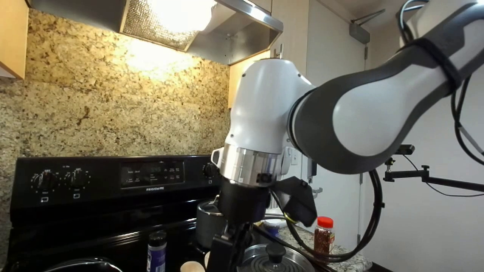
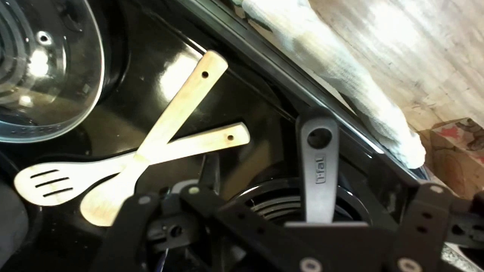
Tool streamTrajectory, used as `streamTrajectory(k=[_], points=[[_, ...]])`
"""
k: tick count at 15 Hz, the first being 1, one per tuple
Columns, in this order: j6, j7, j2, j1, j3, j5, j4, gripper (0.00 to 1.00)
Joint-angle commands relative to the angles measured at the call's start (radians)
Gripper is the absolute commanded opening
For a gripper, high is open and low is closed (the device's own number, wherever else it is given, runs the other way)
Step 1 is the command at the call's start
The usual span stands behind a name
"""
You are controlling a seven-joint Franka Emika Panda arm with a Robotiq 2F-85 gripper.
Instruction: Remove the wooden spoon from the pot and put it on the stove and then center the pot on the plate
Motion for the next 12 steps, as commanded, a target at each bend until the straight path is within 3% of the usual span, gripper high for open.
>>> streamTrajectory(k=[1, 7, 9, 12], points=[[-0.066, -0.065, 0.102, 0.012, 0.004, 0.051, 0.109, 1.00], [-0.120, -0.019, 0.190, 0.042, 0.002, 0.021, 0.192, 1.00], [-0.134, -0.016, 0.203, 0.048, -0.001, 0.011, 0.207, 0.73], [-0.143, -0.022, 0.217, 0.048, -0.003, 0.017, 0.221, 0.53]])
